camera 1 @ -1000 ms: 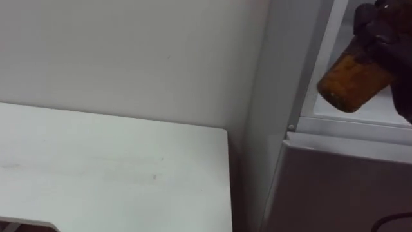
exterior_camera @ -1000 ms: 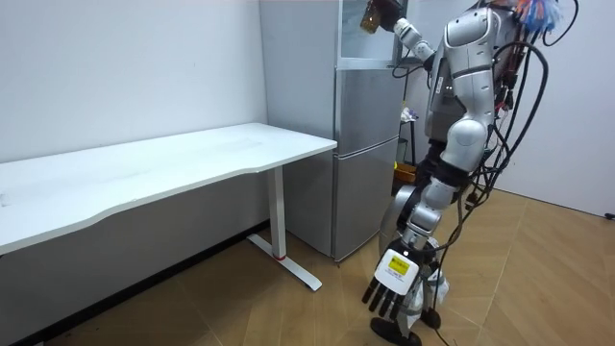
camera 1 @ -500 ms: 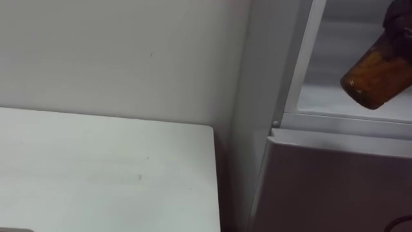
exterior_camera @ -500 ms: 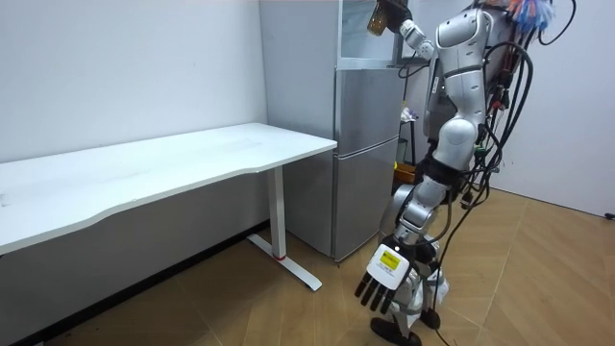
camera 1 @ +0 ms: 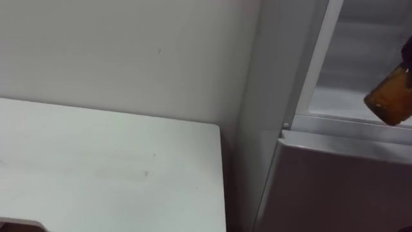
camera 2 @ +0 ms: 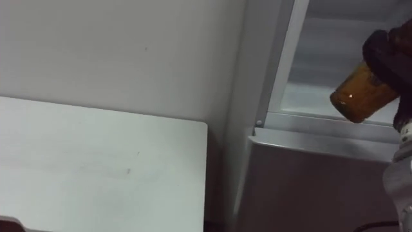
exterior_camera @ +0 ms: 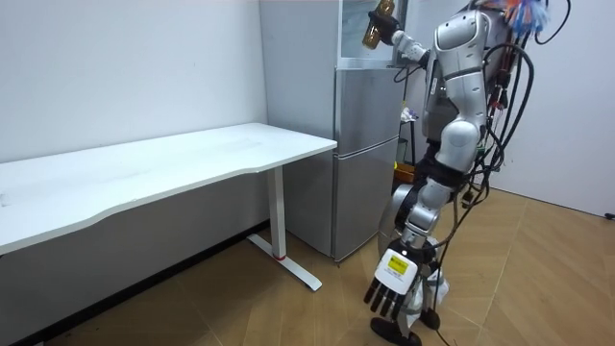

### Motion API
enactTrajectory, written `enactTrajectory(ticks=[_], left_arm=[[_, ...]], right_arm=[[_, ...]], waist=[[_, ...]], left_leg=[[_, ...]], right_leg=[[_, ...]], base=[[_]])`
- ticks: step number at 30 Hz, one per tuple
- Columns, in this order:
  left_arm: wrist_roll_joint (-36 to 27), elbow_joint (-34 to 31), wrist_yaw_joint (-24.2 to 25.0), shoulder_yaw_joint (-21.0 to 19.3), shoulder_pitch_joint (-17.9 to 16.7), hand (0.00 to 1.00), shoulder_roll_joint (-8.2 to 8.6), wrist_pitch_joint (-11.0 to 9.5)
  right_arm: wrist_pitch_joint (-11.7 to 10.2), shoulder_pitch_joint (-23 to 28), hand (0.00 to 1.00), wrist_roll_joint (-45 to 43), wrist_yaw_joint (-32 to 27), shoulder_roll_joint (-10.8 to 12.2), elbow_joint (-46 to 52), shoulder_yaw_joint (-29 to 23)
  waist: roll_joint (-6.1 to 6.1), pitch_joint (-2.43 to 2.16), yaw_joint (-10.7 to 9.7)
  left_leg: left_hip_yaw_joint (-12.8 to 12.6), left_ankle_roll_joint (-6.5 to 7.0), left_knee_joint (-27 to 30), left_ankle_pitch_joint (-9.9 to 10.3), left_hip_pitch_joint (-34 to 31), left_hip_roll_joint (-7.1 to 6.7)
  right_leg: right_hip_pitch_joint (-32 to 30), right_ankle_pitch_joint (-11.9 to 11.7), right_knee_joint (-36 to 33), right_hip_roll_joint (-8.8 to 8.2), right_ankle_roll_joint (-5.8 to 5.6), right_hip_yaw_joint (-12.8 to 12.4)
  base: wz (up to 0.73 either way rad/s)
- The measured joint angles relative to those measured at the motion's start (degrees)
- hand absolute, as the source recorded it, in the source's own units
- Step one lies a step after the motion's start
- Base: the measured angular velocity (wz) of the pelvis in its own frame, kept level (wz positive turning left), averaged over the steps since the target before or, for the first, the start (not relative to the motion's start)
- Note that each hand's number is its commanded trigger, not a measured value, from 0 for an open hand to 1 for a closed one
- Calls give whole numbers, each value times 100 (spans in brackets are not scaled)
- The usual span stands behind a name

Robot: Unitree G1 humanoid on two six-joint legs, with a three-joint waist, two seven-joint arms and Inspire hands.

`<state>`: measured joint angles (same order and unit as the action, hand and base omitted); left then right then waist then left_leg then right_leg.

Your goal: Put the bottle in the upper fridge

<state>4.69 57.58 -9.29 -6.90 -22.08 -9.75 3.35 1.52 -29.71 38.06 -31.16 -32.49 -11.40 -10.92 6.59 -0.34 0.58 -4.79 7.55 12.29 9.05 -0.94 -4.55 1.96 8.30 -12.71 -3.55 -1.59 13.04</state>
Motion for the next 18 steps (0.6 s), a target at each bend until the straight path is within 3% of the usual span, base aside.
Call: enactTrajectory(ticks=[4,6,11,18], left_arm=[[-4,26,104,-175,-8,0,-14,42],[-8,25,104,-189,-1,0,-39,36],[-1,25,97,-245,-18,0,-67,38],[-2,27,97,-288,-45,0,-145,38]], right_arm=[[107,-288,100,-25,-256,-17,-528,10],[110,-366,100,-25,-384,-144,-806,57],[124,-412,100,-33,-581,-249,-1177,88],[171,-457,100,-35,-792,-456,-1322,116]], waist=[[11,2,62],[26,1,135],[173,16,252],[270,11,343]], left_leg=[[38,18,0,-14,-38,-2],[45,19,-2,-15,-41,-1],[78,20,0,-12,-49,-1],[191,34,101,25,-157,-17]], right_leg=[[8,1,3,-13,0,182],[15,2,5,-17,-1,241],[36,8,7,-31,-6,453],[15,8,8,-47,-7,614]], base=[[4],[4],[4],[8]])
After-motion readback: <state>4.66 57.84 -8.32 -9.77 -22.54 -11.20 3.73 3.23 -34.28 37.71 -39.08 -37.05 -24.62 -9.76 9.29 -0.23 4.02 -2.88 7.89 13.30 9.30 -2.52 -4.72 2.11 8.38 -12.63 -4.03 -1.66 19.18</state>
